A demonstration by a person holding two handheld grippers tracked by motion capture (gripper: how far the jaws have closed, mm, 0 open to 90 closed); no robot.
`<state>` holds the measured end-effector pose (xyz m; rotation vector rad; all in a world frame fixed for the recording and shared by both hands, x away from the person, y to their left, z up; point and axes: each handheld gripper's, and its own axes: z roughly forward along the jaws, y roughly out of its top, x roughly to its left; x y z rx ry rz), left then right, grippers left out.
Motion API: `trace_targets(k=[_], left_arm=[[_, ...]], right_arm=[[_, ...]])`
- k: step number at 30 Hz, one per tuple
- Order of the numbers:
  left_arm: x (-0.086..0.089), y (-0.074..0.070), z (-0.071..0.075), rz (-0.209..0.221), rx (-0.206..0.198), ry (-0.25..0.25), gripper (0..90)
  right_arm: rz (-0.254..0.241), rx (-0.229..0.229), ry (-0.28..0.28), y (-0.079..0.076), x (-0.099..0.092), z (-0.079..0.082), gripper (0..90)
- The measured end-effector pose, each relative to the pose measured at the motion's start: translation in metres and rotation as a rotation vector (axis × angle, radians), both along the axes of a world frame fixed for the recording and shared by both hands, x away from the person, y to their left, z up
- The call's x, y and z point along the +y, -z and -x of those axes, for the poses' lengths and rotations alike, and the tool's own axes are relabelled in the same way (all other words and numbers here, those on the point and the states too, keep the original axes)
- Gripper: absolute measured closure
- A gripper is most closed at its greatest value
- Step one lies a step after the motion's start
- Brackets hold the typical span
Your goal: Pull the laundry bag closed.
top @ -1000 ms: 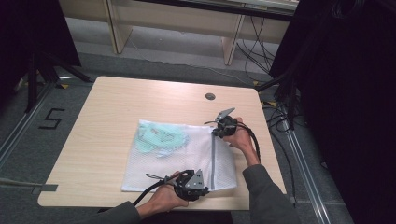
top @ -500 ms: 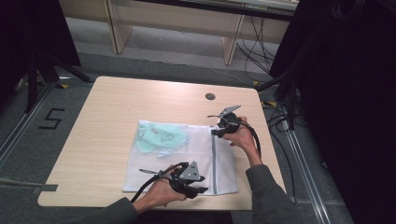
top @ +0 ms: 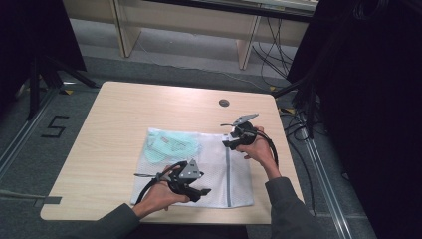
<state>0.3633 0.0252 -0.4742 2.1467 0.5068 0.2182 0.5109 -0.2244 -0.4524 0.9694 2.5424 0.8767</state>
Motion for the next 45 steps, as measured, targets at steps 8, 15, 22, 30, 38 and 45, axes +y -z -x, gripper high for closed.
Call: trace_targets(k=[8,15,22,30,38,45], left_arm=[[0.047,-0.005,0.001,0.013,0.001,-0.099,35.1],[0.063,-0.005,0.005,0.019,0.001,-0.127,32.7],[0.078,-0.005,0.003,-0.008,-0.01,-0.137,28.5],[0.086,-0.005,0.005,0.022,0.01,-0.17,23.7],[0.098,-0.007,0.005,0.015,0.005,-0.179,20.6],[0.103,-0.006,0.011,-0.006,0.022,-0.18,20.7]], right_arm=[[-0.026,-0.015,0.018,-0.007,-0.007,0.022,41.2],[-0.034,0.001,0.013,-0.009,-0.011,0.043,39.5],[-0.059,-0.026,-0.034,-0.005,-0.009,0.057,37.6],[-0.058,-0.042,-0.059,-0.002,-0.008,0.073,35.5],[-0.039,-0.021,-0.08,0.001,-0.012,0.083,33.5],[-0.058,-0.035,-0.072,0.004,-0.013,0.094,32.3]])
